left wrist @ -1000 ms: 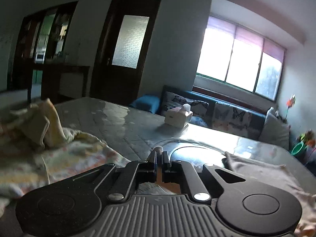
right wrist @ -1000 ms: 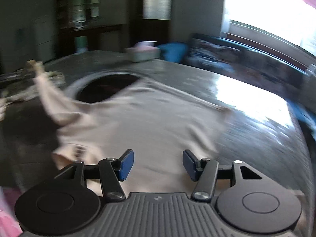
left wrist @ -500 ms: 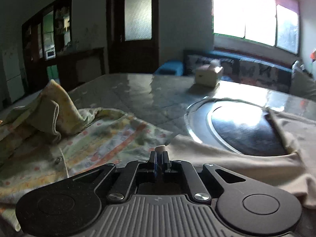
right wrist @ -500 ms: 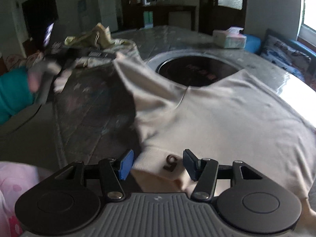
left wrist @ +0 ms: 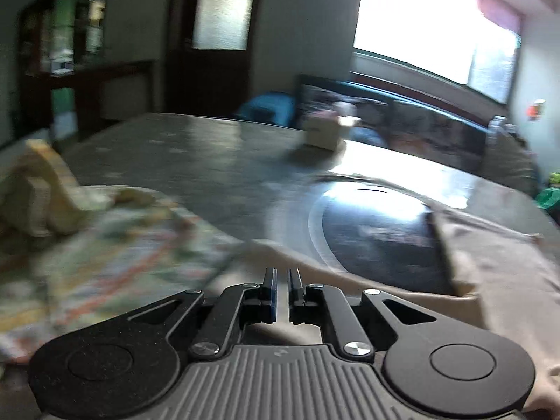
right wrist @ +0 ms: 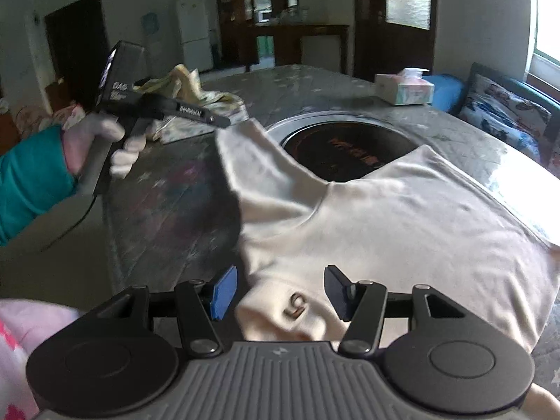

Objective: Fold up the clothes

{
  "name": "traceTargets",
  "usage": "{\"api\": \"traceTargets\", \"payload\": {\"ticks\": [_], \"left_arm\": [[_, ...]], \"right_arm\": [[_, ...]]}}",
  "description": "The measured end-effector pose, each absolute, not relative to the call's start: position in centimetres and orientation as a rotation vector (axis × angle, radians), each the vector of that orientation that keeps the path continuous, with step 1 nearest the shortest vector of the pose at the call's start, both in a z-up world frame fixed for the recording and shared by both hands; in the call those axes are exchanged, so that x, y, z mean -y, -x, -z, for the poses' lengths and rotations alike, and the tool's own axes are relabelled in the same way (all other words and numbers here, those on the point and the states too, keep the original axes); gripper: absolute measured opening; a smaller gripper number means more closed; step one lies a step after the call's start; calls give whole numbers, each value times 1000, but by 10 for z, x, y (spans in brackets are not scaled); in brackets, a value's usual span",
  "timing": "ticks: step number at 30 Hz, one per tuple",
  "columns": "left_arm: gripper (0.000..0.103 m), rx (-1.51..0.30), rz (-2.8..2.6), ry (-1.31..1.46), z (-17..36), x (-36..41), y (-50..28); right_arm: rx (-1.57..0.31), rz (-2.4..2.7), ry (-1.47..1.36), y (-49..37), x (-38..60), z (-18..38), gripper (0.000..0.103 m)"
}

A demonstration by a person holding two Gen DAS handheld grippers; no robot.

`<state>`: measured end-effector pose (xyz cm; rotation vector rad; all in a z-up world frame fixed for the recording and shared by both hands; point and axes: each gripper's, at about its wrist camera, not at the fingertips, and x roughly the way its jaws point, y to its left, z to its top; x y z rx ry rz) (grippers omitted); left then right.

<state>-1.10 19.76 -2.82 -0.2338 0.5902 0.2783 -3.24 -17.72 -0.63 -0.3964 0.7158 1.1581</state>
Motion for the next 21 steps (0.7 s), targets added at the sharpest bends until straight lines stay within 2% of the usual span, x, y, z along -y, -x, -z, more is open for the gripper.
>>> {"api": "traceTargets", "payload": {"ticks": [7, 13, 21], "left_arm": [[7, -653, -281, 163, 49, -191, -32], [7, -628, -370, 48, 53, -198, -29], [8, -619, -378, 78, 51, -207, -26]], "right_arm": [[-765, -1139, 377, 25, 167, 25, 56], [-790, -1164, 416, 32, 164, 32, 57], [-717, -1203, 409, 33, 142, 17, 57]]}}
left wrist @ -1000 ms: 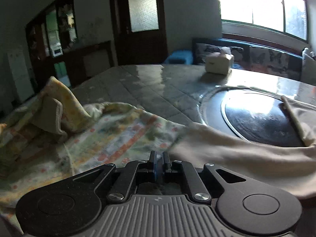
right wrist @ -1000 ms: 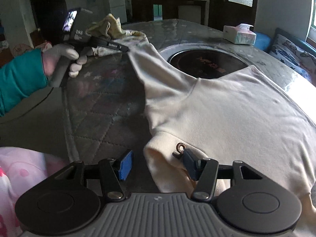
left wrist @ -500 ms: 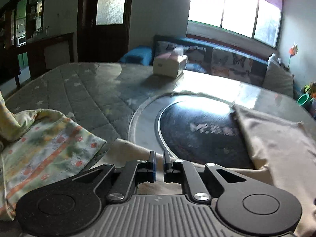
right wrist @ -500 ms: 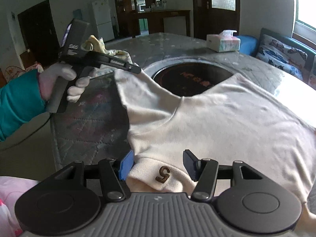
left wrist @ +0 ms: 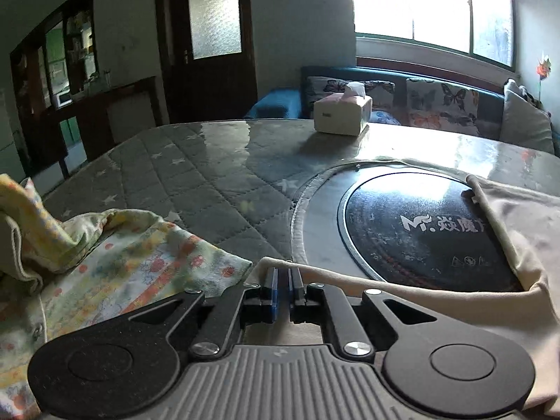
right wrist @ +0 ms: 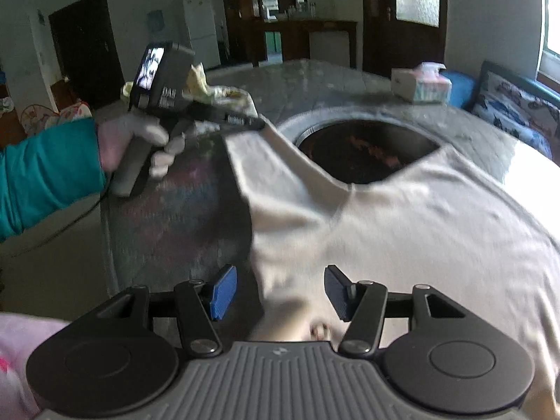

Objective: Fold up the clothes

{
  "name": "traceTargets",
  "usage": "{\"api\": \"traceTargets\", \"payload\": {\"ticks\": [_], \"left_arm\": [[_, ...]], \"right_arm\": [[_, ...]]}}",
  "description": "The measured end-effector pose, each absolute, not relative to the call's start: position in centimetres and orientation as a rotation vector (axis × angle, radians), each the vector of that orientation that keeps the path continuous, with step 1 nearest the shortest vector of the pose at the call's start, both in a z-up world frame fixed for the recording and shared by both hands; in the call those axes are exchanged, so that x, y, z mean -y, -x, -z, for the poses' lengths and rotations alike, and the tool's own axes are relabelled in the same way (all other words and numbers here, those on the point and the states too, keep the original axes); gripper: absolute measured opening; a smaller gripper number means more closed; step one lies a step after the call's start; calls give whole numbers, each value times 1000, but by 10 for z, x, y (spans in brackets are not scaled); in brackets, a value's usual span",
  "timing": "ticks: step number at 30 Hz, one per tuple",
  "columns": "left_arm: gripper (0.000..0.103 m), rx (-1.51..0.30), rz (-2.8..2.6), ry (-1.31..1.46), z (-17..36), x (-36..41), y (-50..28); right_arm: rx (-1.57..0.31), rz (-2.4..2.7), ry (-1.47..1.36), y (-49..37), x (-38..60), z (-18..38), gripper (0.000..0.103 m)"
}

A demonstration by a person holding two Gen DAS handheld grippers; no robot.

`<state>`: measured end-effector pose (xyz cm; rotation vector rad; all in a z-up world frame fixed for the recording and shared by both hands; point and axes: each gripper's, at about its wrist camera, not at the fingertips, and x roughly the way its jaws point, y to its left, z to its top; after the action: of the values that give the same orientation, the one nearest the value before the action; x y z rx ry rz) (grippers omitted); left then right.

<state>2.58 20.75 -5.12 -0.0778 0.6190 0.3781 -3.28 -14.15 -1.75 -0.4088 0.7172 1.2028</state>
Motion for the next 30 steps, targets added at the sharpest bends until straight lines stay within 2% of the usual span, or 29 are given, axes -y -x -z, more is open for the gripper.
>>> {"api": "traceTargets", "payload": {"ticks": [5, 12, 14, 16, 18, 30], "left_arm": [[11, -576, -407, 87, 44, -205, -7], [17, -606, -456, 113, 51, -213, 9], [15, -608, -453, 110, 51, -213, 8], [6, -607, -445, 104, 51, -214, 6], [3, -604, -446, 102, 51, -216, 4], [5, -592, -357, 117, 33, -192, 2]], "right_arm": [[-722, -1247, 406, 25, 107, 24, 57], [-743, -1295, 426, 29, 74, 43, 59], [-740, -1316, 430, 33, 68, 44, 59], [-744, -1337, 425, 36, 62, 44, 59], [-739, -1358, 428, 42, 59, 45, 59], [-716, -1285, 361, 36, 95, 21, 58]]}}
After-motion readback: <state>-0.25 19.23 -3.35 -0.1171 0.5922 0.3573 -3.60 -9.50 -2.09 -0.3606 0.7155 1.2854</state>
